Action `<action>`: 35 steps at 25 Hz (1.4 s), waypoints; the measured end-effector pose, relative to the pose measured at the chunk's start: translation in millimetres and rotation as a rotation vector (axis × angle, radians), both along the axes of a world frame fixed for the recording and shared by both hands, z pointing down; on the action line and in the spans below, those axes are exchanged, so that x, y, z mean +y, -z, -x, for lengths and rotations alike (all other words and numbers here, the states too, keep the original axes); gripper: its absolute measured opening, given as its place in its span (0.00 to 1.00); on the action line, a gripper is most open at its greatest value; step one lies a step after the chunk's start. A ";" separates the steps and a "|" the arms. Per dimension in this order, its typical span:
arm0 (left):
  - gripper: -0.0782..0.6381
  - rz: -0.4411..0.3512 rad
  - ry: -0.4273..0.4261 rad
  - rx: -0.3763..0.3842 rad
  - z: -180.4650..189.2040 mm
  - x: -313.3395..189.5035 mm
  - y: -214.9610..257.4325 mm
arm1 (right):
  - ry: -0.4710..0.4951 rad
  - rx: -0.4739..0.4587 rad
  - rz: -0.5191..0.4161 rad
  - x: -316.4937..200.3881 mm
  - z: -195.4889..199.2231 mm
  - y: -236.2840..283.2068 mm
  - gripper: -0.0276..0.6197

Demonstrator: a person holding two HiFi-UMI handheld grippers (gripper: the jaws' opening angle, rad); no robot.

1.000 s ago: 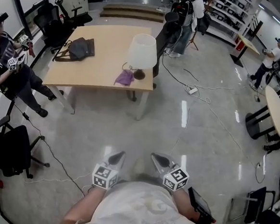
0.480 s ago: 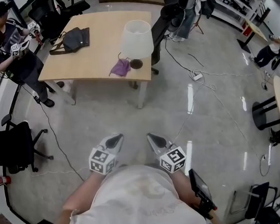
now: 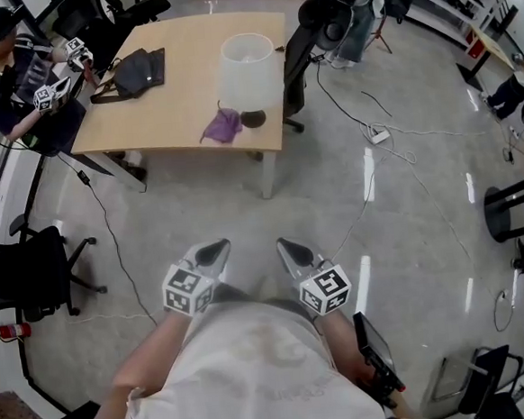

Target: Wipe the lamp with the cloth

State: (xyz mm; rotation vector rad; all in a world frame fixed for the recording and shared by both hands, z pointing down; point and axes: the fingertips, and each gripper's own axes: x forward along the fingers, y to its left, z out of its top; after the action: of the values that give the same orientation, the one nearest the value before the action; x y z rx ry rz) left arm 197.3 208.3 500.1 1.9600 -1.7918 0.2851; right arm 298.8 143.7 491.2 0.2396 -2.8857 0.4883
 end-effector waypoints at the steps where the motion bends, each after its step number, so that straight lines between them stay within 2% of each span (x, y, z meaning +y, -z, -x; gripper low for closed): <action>1: 0.11 0.008 0.006 0.003 1.3 -0.4 -1.9 | 0.000 0.004 0.004 -0.9 0.4 -1.9 0.06; 5: 0.11 0.028 0.008 0.012 8.2 -2.8 -8.4 | -0.003 0.030 0.026 -1.2 2.8 -9.8 0.06; 10: 0.11 0.035 -0.017 0.028 30.2 -16.7 -17.8 | 0.004 0.077 0.025 -7.8 24.2 -19.7 0.06; 18: 0.11 0.036 -0.118 0.041 77.3 -47.7 -27.8 | -0.085 0.132 0.010 -29.1 73.4 -20.1 0.06; 28: 0.11 -0.009 -0.233 0.042 143.4 -70.5 -26.8 | -0.158 0.183 -0.041 -43.3 145.5 -20.7 0.06; 35: 0.11 -0.025 -0.277 0.046 165.9 -83.8 -14.2 | -0.206 0.221 -0.065 -45.0 160.3 -14.3 0.06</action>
State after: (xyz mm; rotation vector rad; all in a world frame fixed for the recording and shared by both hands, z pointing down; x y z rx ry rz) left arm 31.4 124.4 514.3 2.2149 -1.5006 0.3044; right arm 138.5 98.7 505.5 0.5674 -2.6763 0.3753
